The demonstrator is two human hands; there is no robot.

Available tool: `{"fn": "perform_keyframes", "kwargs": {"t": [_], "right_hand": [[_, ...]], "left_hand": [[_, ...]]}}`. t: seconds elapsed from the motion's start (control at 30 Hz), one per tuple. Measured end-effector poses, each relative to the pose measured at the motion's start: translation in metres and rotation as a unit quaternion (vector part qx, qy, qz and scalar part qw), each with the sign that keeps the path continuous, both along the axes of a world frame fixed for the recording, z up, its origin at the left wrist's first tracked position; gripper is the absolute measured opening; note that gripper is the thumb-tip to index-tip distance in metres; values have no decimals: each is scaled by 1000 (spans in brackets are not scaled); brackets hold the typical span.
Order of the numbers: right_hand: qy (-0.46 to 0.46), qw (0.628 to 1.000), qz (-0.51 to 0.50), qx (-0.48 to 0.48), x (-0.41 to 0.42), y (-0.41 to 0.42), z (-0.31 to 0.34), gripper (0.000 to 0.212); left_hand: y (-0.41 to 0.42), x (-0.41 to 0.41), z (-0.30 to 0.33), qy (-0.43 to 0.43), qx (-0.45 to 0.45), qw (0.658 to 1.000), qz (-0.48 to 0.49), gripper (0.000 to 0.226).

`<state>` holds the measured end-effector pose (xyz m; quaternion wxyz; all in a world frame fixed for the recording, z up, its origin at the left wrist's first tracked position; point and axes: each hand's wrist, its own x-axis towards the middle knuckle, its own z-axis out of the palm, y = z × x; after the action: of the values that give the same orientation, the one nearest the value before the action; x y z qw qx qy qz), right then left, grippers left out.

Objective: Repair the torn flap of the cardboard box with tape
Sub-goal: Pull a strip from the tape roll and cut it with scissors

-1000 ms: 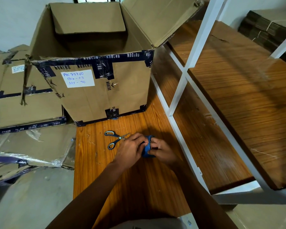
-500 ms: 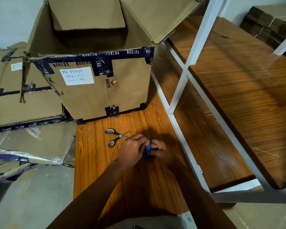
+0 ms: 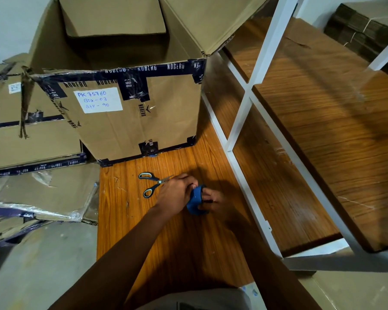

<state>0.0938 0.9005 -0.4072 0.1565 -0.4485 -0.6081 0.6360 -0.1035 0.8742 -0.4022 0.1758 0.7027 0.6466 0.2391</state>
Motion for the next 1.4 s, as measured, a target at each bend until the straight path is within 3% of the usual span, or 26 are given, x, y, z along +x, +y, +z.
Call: {"fn": "perform_keyframes", "kwargs": {"t": [0.13, 0.33, 0.87, 1.07, 1.4], "right_hand": [[10, 1000, 2, -4, 6, -9, -3, 49], [24, 999, -21, -13, 12, -3, -6, 52], [27, 997, -42, -58, 26, 3, -11, 52], [11, 999, -18, -34, 35, -10, -12, 45], [2, 998, -17, -59, 41, -22, -26, 44]], "left_hand": [[3, -4, -1, 24, -16, 999, -26, 15], [-13, 0, -4, 48, 51, 997, -36, 19], [-24, 0, -17, 92, 45, 994, -42, 24], [5, 0, -9, 57, -19, 998, -28, 19], [42, 0, -4, 58, -120, 982, -137, 10]]}}
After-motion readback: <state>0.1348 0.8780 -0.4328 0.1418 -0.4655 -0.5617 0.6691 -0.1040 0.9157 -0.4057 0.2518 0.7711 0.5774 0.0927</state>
